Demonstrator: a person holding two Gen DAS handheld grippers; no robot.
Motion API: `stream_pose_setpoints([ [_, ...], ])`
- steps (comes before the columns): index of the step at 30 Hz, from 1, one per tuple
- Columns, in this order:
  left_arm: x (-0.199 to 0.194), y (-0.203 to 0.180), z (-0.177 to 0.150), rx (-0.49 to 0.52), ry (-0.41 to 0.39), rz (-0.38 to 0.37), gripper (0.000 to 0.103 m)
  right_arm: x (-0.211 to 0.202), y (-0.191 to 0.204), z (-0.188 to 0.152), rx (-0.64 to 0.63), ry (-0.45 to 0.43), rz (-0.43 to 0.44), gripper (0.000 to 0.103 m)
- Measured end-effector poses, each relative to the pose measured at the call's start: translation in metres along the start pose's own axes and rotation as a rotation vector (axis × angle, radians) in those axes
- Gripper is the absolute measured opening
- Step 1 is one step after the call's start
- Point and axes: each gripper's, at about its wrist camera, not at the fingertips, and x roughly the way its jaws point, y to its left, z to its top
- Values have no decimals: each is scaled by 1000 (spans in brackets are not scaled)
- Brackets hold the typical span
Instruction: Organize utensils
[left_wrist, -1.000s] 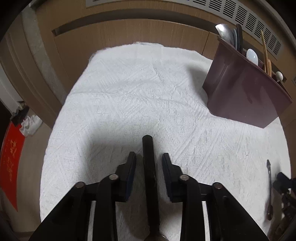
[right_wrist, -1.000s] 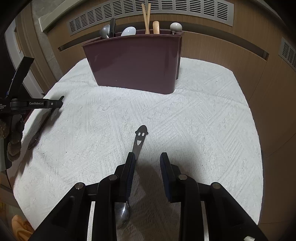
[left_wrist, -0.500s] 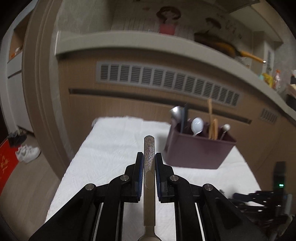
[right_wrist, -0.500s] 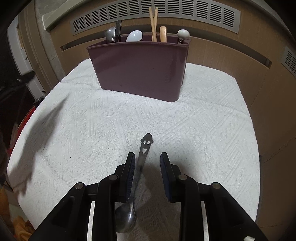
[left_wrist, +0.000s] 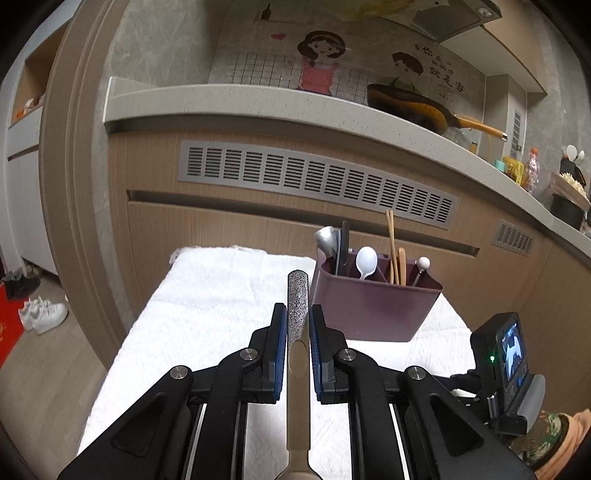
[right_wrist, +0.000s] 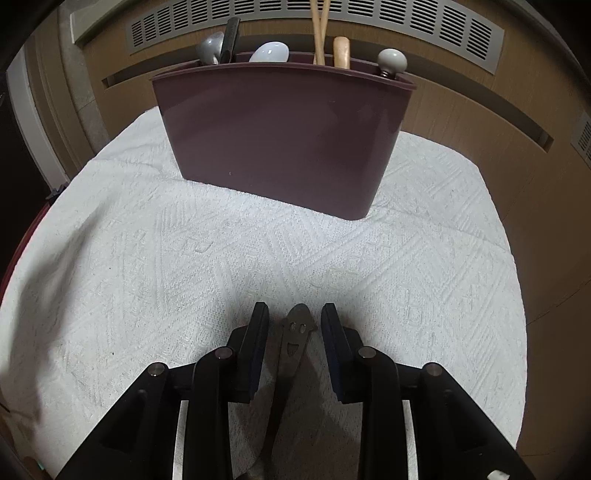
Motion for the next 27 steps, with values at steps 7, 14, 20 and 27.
stream_pose_setpoints([
  [7,-4,-5,-2,5,11,2,12,-28,6,-6,-49,-57,4,16],
  [14,-20,-22,2,33,-6,-17,12,-99,1,-17,-69,-201,38,0],
  [20,-32,-32,3,42,-2,-4,12,-104,-4,-43,-124,-113,124,2],
  [27,-36,-33,0,39,17,-5,12,-106,3,-105,-219,-47,195,49],
])
